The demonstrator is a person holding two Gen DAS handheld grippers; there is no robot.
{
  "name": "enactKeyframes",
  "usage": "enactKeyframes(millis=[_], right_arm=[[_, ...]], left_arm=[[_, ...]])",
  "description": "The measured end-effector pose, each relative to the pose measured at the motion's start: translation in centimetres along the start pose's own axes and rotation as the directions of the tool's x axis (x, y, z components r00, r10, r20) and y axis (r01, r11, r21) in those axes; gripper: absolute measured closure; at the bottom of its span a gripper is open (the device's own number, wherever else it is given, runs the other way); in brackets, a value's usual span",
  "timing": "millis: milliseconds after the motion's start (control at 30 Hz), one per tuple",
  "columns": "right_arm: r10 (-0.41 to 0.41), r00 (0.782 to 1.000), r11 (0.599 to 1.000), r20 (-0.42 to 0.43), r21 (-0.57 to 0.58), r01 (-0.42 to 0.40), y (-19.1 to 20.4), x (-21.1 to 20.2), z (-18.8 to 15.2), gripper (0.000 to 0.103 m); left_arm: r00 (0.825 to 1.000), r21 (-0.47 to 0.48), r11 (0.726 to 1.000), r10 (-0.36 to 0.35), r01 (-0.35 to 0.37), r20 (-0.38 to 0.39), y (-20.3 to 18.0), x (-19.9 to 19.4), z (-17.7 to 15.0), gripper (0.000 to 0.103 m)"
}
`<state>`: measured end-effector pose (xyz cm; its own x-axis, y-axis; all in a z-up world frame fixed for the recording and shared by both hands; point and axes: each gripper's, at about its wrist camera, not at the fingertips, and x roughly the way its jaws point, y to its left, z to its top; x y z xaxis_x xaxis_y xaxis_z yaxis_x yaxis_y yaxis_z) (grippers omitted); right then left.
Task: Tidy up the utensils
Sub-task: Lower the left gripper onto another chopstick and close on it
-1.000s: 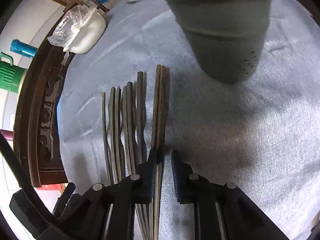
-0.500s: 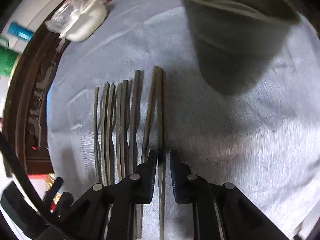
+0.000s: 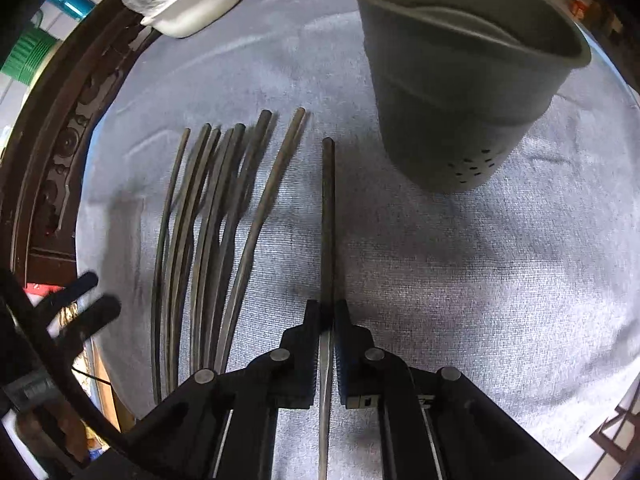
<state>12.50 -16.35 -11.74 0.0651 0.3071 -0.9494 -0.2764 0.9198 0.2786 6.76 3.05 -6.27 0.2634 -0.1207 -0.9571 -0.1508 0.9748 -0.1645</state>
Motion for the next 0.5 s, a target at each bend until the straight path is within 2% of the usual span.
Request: enactKeyframes(millis=[33,100,167,233,333,400,433,500], right_arm=[[0.005,1.0,1.0,0.001,0.0,-0.005,0.0,0.1,0.1,0.094],[0.022,1.0,1.0,0.004,-0.005,-0.022,-0.2,0.2,-0.2,0.094],[0.038,0.999,0.999,0.005,-0.003,-0.038,-0.8,0.1,-0.3,0.094],[0.044,0.999,0.999,0.002,-0.01,-0.044,-1.9,-0.7,-0.5,0.094],[0.052,0.999,0.998,-0.012,-0.023,-0.053,-2.4,-0.9,-0.5,0.094],[0.053,0.998,0.998,-0.035,-0.024,-0.054,-2.5,-0.9,-0.3,0.093],[0.049,0.998,0.998,-0.048,-0.029,-0.05,-2.5,-0.9,-0.1,0.093],[0.032,0.997,0.998,-0.073,-0.048,-0.036,-2.4,-0.9,0.2,0.093]], left_arm=[[1.0,0.003,1.0,-0.004,0.004,-0.027,-0.3,0.3,0.6,0.031],[0.996,0.002,1.0,-0.021,0.021,-0.09,-0.8,1.1,1.9,0.035],[0.991,0.003,1.0,0.002,-0.002,-0.135,-1.3,1.8,2.8,0.047],[0.984,0.016,1.0,0.011,-0.008,-0.178,-2.0,2.5,3.4,0.053],[0.971,0.036,0.999,0.024,-0.016,-0.237,-2.8,3.6,3.8,0.059],[0.967,0.05,0.998,0.05,-0.039,-0.25,-3.2,3.7,4.0,0.061],[0.964,0.074,0.996,0.066,-0.048,-0.259,-3.6,3.7,4.1,0.065],[0.954,0.087,0.996,0.056,-0.032,-0.293,-4.1,4.1,4.2,0.067]])
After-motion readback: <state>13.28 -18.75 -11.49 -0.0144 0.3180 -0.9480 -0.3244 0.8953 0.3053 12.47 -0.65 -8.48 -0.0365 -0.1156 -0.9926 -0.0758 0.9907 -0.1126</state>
